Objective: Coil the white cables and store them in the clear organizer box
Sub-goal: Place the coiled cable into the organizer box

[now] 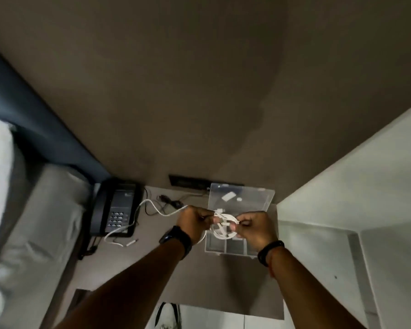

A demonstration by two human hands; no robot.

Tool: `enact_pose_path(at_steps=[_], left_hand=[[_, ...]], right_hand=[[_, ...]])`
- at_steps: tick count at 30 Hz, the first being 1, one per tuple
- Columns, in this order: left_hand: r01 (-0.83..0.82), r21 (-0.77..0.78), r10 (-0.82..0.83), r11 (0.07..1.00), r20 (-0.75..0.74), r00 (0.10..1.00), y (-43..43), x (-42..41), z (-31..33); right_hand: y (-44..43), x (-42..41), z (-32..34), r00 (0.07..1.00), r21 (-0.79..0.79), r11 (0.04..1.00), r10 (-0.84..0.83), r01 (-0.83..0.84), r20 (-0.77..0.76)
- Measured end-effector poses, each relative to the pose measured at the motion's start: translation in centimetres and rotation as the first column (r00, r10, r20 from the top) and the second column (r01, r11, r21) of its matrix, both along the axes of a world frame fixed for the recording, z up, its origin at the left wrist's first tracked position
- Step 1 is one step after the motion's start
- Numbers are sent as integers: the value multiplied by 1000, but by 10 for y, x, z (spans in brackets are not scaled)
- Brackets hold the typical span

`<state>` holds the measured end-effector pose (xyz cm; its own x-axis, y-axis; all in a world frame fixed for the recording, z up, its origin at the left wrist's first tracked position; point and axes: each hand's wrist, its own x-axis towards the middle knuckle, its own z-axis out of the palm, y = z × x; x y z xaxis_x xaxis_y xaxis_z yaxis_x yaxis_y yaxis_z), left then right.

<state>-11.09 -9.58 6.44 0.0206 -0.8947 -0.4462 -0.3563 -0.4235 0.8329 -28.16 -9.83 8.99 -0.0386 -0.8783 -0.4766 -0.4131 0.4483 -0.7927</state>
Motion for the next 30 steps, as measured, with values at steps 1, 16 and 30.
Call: enact_pose_path(at_steps=[1, 16, 30], left_hand=[[-19, 31, 19, 999, -18, 1000, -2, -2, -30], [164, -187, -87, 969, 362, 928, 9, -14, -231], [16, -298, 80, 955, 305, 949, 7, -12, -231]], right_hand=[[-1, -1, -32, 1000, 6, 1000, -25, 25, 0], [10, 5, -239, 989, -106, 987, -128, 120, -78], [20, 10, -248, 898, -365, 912, 10, -189, -439]])
